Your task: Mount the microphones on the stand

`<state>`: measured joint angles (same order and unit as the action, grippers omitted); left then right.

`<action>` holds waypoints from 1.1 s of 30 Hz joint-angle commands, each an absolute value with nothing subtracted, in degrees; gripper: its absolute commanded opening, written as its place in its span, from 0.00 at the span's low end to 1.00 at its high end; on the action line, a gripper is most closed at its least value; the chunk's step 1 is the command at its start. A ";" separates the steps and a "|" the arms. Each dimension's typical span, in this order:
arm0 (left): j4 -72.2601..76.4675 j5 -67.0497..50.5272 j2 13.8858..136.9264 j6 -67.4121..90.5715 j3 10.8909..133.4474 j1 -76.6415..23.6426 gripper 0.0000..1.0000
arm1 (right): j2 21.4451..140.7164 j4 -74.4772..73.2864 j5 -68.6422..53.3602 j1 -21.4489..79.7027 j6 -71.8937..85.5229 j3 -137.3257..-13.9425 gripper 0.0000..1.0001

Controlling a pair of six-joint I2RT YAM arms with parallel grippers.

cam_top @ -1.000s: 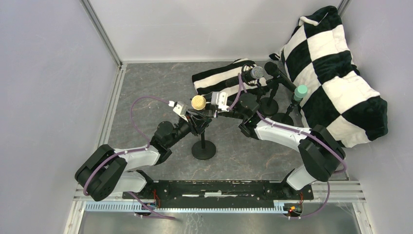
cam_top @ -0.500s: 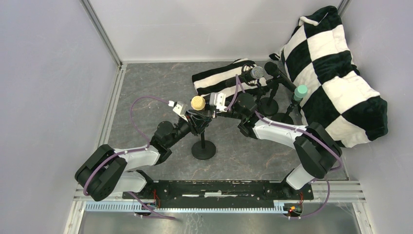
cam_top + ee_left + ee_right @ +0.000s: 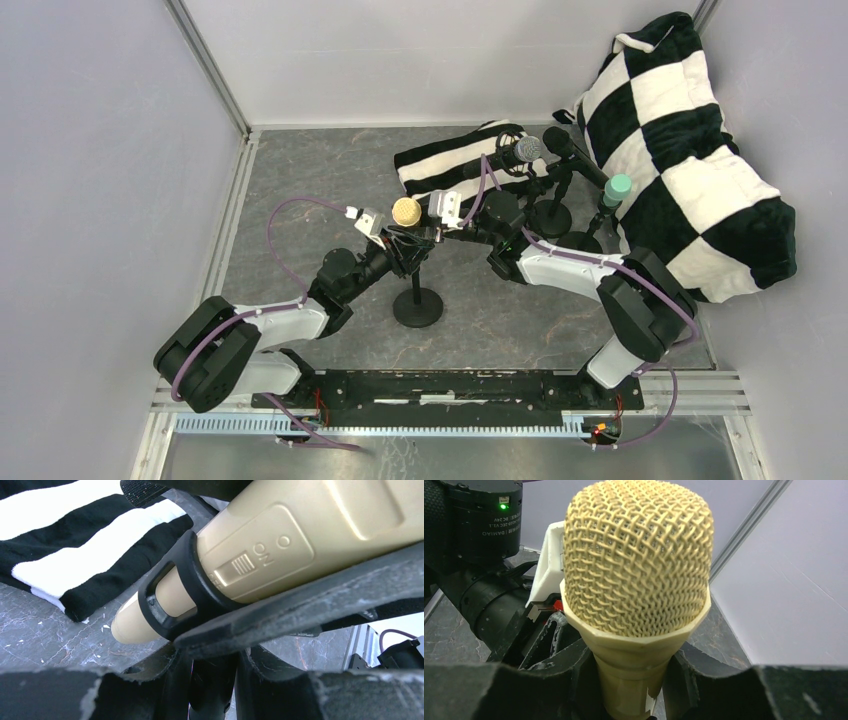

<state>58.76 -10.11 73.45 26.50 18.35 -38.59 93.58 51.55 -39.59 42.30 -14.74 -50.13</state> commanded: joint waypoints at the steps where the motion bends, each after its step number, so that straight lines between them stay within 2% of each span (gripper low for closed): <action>1: 61.83 -15.43 71.73 24.87 18.81 -39.46 0.02 | 102.13 23.40 -35.16 39.62 -18.46 -42.89 0.00; 20: 61.55 -14.77 70.77 24.61 18.02 -39.46 0.02 | 103.47 22.50 -33.57 39.63 -18.26 -43.54 0.00; 26: 61.39 -14.55 70.74 24.57 18.02 -39.48 0.02 | 97.26 23.11 -33.88 39.57 -16.36 -45.57 0.23; 27: 61.24 -14.43 70.73 24.48 18.09 -39.47 0.02 | 96.15 23.13 -33.84 39.63 -16.14 -45.99 0.28; 28: 61.06 -14.30 70.74 24.37 18.22 -39.49 0.02 | 94.86 23.27 -33.84 39.61 -15.97 -46.35 0.38; 29: 60.86 -14.32 70.75 24.31 18.32 -39.49 0.02 | 93.92 23.37 -33.93 39.68 -15.75 -46.77 0.43; 33: 60.25 -13.71 70.87 24.09 18.62 -39.49 0.02 | 89.74 24.41 -34.60 39.70 -14.96 -47.30 0.53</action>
<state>58.65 -11.03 73.32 24.93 18.35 -38.98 89.32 43.38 -37.23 42.22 -14.46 -50.87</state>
